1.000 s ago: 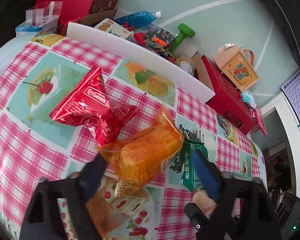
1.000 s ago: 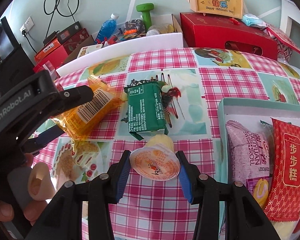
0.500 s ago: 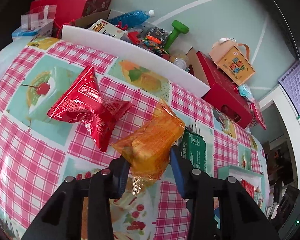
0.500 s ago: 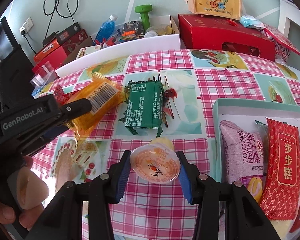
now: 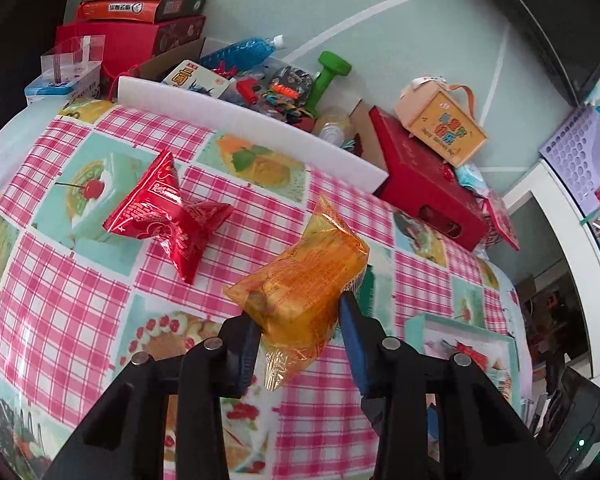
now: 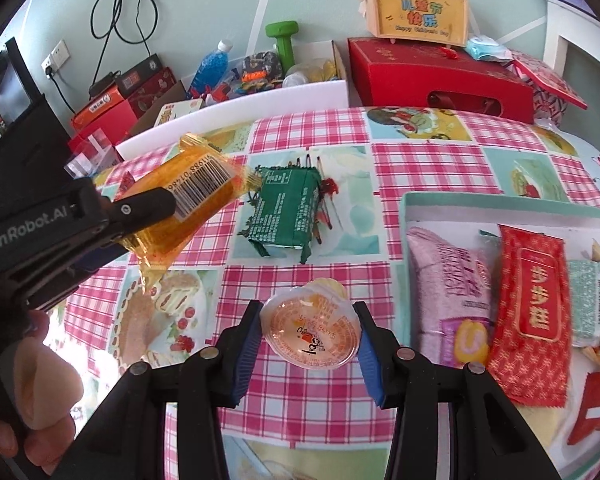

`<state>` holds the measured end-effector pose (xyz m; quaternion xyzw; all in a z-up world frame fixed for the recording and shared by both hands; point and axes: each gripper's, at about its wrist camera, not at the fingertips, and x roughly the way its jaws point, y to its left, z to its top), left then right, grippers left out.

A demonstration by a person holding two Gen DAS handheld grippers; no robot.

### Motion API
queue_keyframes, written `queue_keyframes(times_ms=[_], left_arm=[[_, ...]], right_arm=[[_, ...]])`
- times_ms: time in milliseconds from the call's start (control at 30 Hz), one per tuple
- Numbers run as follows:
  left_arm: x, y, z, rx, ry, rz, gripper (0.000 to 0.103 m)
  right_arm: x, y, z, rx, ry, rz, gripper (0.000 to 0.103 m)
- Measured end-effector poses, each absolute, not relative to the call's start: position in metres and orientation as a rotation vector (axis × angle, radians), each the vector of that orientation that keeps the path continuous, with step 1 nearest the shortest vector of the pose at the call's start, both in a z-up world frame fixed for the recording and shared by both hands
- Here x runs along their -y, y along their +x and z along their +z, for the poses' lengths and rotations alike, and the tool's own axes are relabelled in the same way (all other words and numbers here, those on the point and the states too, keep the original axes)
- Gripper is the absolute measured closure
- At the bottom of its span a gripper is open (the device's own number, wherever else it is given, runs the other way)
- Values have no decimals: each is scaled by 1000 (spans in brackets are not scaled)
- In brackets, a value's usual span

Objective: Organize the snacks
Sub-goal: 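Carry the bread bag and jelly cup over the white tray with both tools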

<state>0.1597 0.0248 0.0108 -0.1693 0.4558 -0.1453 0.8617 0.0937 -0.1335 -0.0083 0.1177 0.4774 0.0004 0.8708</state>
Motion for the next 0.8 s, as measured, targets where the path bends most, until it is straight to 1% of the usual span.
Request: queue_keyframes(times_ms=[567, 800], left_arm=[[10, 114, 54, -900, -350, -374, 64], [34, 112, 54, -912, -322, -423, 64]], right_arm=[[172, 45, 30, -922, 332, -61, 56], [213, 35, 36, -893, 389, -156, 56]])
